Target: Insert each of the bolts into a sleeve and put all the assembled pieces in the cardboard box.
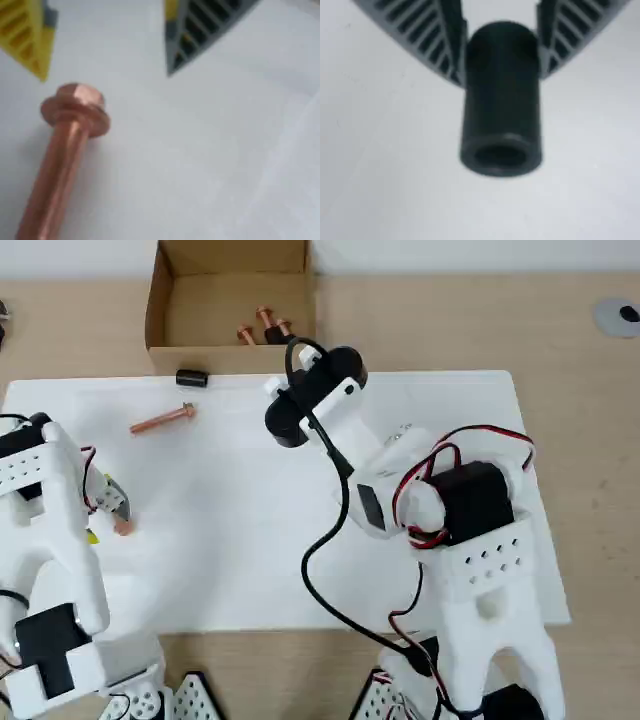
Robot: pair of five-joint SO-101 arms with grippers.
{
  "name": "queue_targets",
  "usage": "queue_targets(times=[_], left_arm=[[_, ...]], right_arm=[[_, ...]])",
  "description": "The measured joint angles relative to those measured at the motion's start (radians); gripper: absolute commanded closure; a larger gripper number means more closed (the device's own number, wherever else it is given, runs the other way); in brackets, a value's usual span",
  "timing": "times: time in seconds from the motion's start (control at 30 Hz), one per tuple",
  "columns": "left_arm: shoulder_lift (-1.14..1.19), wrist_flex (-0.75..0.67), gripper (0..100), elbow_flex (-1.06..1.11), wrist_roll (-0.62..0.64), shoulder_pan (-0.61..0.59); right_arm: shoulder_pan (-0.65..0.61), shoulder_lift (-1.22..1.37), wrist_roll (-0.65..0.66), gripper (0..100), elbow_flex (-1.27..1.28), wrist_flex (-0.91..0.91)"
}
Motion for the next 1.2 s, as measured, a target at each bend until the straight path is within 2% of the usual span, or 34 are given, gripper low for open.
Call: queue_targets(times=[0.3, 0.5, 0.83, 1.03, 1.2], left_arm=[[0.0, -0.071, 83, 0.058, -0.006, 0.0], [0.002, -0.078, 79, 0.063, -0.018, 0.009], [0.123, -0.14, 79, 0.084, -0.026, 0.057], [0.114, -0.153, 79, 0.084, -0.011, 0.057], [0.015, -0.157, 79, 0.084, -0.003, 0.044]], right_arm=[[0.0, 0.0, 0.0, 98.6, 0.0, 0.0], [0.0, 0.0, 0.0, 98.6, 0.0, 0.0], [0.0, 0.0, 0.0, 98.6, 0.0, 0.0], [0.0, 0.0, 0.0, 98.6, 0.0, 0.0], [0.0, 0.0, 0.0, 98.6, 0.0, 0.0]])
